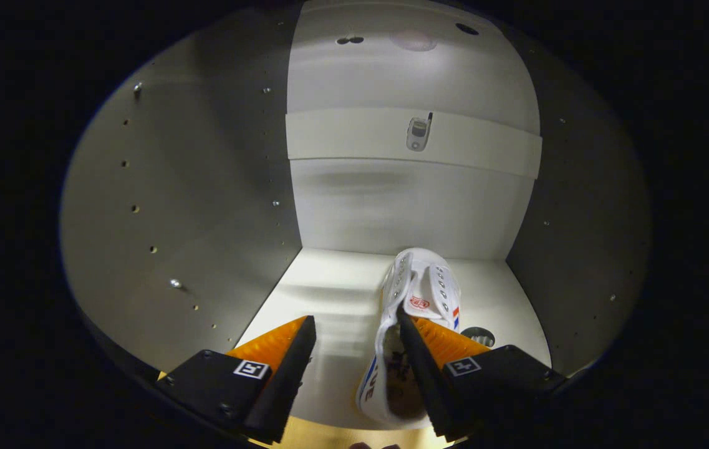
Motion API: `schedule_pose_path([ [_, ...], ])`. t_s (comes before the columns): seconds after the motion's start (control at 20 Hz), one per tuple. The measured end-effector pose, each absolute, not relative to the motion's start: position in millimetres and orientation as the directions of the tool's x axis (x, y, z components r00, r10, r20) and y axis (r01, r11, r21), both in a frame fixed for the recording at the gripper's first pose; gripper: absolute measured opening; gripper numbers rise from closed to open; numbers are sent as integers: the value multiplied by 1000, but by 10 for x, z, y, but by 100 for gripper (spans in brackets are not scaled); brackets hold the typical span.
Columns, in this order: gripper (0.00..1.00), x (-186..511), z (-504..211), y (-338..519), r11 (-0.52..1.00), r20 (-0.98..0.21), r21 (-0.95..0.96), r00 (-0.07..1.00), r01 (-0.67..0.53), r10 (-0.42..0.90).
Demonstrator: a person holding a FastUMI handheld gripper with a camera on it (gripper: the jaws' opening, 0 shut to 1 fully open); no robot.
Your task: Open the shoe cabinet door, grab the shoes and put them into the shoe cabinet, then close the shoe cabinet door.
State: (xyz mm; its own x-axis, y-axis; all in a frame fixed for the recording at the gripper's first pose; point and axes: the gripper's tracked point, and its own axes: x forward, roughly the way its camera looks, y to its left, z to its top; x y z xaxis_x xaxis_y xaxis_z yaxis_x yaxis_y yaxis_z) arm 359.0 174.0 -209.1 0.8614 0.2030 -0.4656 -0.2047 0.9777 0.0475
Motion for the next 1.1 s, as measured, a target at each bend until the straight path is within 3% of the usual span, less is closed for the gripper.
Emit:
schedule_pose_path([
  [0.2,98,3326,-1879,1612,982,-409,64,893,-175,186],
  [0.7,98,1778,-612,1361,984,-99,11,979,-180,180],
  [1.1,98,217,-154,775,993,-25,83,995,-90,92],
])
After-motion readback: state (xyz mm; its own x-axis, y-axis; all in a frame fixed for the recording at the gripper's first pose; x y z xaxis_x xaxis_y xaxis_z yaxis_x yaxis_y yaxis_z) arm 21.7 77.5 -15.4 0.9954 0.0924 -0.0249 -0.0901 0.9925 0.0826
